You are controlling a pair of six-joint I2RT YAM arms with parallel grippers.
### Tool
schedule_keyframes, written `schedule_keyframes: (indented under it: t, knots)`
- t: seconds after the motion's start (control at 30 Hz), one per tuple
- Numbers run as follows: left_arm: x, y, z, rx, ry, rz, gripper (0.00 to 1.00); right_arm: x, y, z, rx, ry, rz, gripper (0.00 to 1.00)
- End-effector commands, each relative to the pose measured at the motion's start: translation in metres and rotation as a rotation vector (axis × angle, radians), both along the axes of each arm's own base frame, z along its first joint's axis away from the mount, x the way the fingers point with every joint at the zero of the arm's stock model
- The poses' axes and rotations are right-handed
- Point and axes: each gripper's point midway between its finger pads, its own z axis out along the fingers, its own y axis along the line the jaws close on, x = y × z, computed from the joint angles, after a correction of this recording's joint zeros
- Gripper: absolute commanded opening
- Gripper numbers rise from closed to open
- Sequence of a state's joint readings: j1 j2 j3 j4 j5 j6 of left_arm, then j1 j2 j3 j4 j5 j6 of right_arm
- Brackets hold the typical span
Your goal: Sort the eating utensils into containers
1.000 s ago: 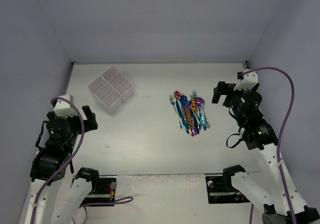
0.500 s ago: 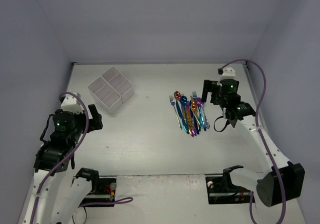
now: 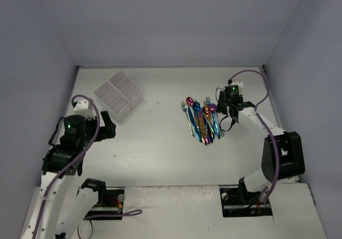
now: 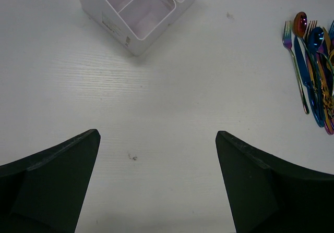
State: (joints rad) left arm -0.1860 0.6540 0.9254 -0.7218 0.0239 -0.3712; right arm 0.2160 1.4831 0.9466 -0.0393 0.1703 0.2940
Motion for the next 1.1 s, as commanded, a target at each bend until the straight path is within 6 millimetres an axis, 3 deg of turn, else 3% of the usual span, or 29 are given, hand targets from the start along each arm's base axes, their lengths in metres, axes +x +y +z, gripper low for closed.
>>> schedule_keyframes:
  t: [0.0,0.2,0.93,1.07]
  knots:
    - [0.003,-0.01,0.004,-0.045,-0.013,-0.027,0.92,0.016,-0.008,-0.007,0.025,-0.056,-0.064,0.42]
    - [0.002,-0.013,-0.003,-0.051,0.003,-0.041,0.92,0.02,0.002,-0.028,0.043,-0.024,0.006,0.33]
    - [0.001,-0.015,-0.016,-0.048,0.044,-0.057,0.92,0.013,0.014,-0.076,0.051,0.09,0.102,0.27]
    - [0.001,-0.015,-0.015,-0.045,0.043,-0.058,0.92,0.012,0.005,-0.078,0.032,0.09,0.078,0.16]
